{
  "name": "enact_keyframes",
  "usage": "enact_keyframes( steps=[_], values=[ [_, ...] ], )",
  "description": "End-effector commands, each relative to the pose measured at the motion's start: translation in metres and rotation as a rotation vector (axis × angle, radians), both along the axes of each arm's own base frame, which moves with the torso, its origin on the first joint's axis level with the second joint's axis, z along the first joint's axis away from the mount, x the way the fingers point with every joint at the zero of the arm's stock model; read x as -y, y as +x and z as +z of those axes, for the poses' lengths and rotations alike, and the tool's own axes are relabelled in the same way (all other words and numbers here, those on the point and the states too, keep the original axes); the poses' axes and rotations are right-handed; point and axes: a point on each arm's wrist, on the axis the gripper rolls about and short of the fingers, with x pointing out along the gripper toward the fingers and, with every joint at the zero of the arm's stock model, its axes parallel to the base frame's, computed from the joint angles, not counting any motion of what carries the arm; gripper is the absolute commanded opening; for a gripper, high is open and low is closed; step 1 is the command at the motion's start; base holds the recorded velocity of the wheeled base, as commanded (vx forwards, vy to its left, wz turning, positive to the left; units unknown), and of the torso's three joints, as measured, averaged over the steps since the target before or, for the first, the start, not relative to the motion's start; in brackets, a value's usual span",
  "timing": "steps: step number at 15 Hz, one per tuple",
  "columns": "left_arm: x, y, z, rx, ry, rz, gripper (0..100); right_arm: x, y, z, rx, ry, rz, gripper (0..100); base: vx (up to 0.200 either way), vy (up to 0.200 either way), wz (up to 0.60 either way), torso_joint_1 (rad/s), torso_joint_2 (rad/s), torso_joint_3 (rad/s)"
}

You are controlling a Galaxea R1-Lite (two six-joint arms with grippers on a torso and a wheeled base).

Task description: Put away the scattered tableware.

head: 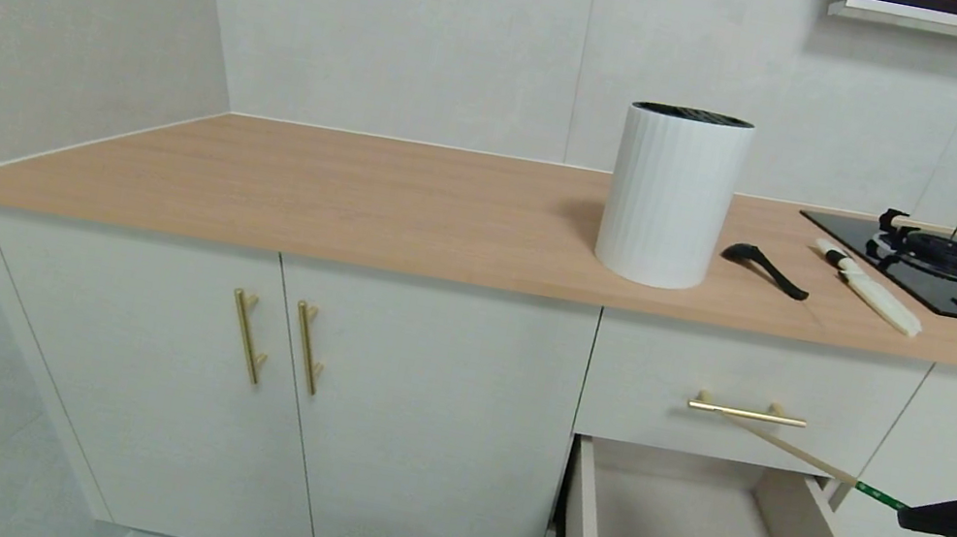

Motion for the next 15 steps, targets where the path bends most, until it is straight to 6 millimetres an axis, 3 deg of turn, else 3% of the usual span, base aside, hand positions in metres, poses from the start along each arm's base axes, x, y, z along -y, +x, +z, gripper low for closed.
enact_keyframes(
  steps=[1, 8, 13, 15],
  values=[
    [0.000, 0.000, 0.000, 0.000, 0.000, 0.000, 100, -0.003, 0.005, -0.006, -0.029, -0.005, 0.012, 0, 0.000, 0.000, 0.00, -0.168, 0.45, 0.281],
    [0.000, 0.000, 0.000, 0.000, 0.000, 0.000, 100, -0.008, 0.013, -0.019, -0.044, -0.012, 0.026, 0, 0.000, 0.000, 0.00, -0.126, 0.42, 0.290],
    [0.000, 0.000, 0.000, 0.000, 0.000, 0.000, 100, -0.009, 0.019, -0.024, -0.069, -0.017, 0.026, 0, 0.000, 0.000, 0.00, -0.012, 0.04, 0.031],
    [0.000, 0.000, 0.000, 0.000, 0.000, 0.000, 100, -0.013, 0.031, -0.034, -0.105, -0.024, 0.032, 0, 0.000, 0.000, 0.00, 0.000, 0.00, 0.000]
  ],
)
